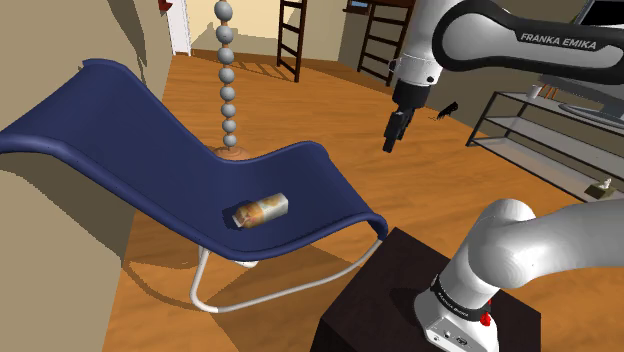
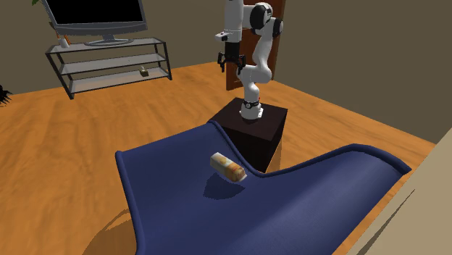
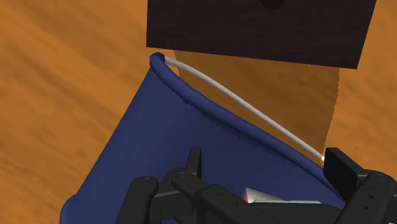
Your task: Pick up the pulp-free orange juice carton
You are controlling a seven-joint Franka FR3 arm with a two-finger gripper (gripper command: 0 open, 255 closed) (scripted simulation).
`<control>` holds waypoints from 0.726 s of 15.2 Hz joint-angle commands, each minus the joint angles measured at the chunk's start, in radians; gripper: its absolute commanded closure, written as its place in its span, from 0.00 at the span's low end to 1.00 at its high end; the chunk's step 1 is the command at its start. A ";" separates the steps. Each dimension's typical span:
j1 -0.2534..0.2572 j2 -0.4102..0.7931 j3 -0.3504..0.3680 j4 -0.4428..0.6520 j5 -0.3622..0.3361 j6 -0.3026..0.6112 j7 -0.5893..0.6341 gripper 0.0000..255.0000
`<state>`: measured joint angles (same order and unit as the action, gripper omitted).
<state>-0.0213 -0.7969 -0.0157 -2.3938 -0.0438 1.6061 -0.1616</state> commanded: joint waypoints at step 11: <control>0.079 0.323 -0.045 0.012 -0.025 0.311 -0.219 0.00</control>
<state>0.0472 -0.5124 -0.0617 -2.3876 -0.0697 1.8822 -0.3624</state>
